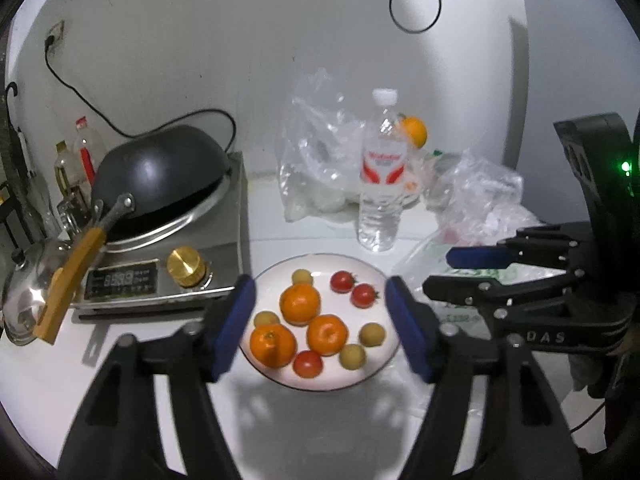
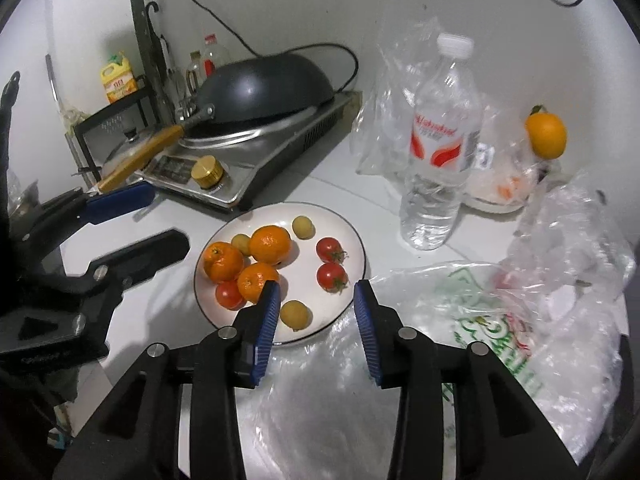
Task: Organize fruits
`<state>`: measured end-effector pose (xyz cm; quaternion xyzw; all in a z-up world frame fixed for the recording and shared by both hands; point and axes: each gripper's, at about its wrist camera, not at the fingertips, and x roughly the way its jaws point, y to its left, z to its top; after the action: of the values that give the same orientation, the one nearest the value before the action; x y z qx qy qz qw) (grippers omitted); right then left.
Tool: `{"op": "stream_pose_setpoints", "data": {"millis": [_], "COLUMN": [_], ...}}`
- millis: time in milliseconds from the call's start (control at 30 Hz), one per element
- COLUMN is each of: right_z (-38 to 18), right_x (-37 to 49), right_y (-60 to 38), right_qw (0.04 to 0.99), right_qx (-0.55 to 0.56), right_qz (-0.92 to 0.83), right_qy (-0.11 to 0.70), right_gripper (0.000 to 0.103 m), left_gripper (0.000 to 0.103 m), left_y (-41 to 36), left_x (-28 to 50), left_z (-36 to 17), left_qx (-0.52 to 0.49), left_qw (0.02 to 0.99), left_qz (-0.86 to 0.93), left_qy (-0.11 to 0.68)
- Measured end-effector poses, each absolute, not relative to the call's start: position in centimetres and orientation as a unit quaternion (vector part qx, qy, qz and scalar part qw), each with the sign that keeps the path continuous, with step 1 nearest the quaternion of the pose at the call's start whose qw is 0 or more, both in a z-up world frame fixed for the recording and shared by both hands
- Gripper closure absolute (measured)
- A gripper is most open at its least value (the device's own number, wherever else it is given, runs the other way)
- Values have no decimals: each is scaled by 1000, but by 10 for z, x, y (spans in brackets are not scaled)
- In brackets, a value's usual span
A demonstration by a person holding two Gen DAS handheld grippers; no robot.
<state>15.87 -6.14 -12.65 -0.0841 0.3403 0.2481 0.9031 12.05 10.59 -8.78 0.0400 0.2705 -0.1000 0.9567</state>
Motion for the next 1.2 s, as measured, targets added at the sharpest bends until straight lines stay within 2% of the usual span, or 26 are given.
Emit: {"op": "stream_pose_setpoints", "data": {"millis": [300,367,533,1033,1200], "right_z": [-97,-90,-71,-20,-5], "right_x": [120,111,88,36,25], "right_y": [-75,-78,-88,-105,-110], "right_qw": [919,923,933,955,961], "right_qx": [-87,-85,-80,-80,-81], "right_qz": [240,238,234,217,209], "right_qy": [301,291,262,184,160], "right_gripper": [61,55,54,41,33], "left_gripper": [29,23,11,9,3], "left_y": [91,87,80,78,73], "left_x": [82,73,53,1,-11], "left_z": [-63,-56,-38,13,29], "left_qx": [38,37,40,38,48], "left_qw": [964,967,972,988,992], "left_qz": [-101,-101,-95,-52,-38], "left_qy": [242,233,210,142,114]}}
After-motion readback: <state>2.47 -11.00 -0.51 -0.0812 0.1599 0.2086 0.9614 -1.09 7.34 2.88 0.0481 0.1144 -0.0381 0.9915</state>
